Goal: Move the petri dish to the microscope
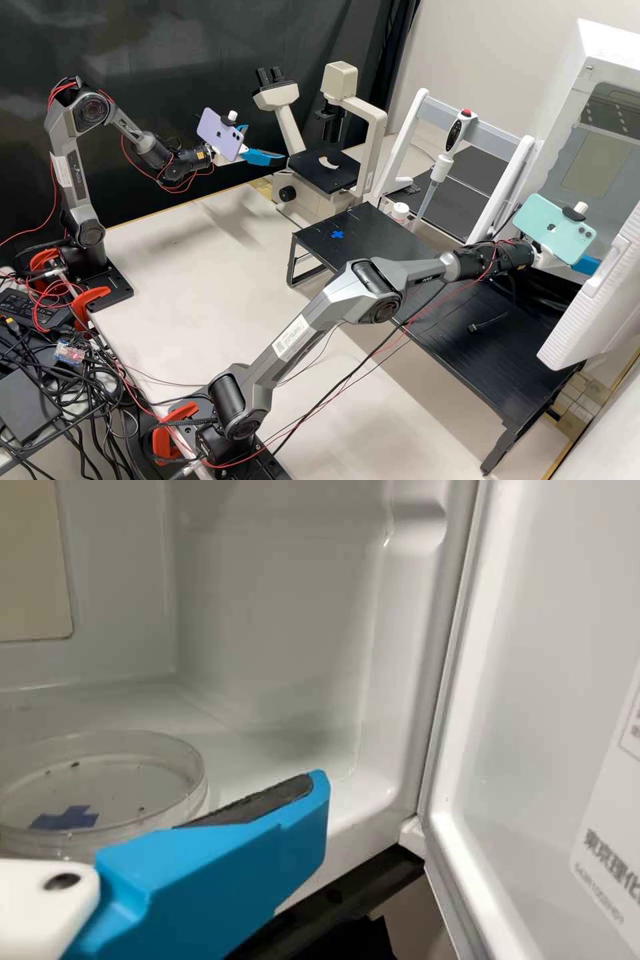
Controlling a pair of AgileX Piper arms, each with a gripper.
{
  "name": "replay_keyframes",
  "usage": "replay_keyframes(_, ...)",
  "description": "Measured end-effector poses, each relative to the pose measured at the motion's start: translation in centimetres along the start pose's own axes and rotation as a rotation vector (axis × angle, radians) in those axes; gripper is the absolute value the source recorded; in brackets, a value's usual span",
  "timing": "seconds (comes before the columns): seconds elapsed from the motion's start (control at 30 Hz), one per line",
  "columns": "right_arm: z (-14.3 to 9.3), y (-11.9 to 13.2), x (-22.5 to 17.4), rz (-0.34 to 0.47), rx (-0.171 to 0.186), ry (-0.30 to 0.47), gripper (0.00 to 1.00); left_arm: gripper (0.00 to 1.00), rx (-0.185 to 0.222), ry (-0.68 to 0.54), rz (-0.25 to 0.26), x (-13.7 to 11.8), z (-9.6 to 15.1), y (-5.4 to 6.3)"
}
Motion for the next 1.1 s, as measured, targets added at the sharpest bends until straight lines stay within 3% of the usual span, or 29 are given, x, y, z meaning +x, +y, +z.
replay_keyframes(0.07,-0.3,0.4,0.0,0.009,0.018,-0.003,1.0,1.0,0.0,0.0,0.0,0.0,0.0,0.0)
replay_keyframes(0.2,-0.8,0.5,0.1,0.012,0.017,-0.005,1.0,1.0,0.0,0.0,0.0,0.0,0.0,0.0)
replay_keyframes(0.57,0.5,-2.7,1.5,-0.055,0.007,-0.05,1.0,1.0,0.0,0.0,0.0,0.0,0.0,0.0)
replay_keyframes(0.9,0.5,-2.8,1.5,-0.059,0.007,-0.051,1.0,1.0,0.0,0.0,0.0,0.0,0.0,0.0)
replay_keyframes(0.93,0.5,-2.9,1.5,-0.059,0.009,-0.051,0.0,1.0,0.0,0.0,0.0,0.0,0.0,0.0)
replay_keyframes(1.1,0.4,-3.1,1.7,-0.071,0.008,-0.03,0.0,1.0,0.0,0.0,0.0,0.0,0.0,0.0)
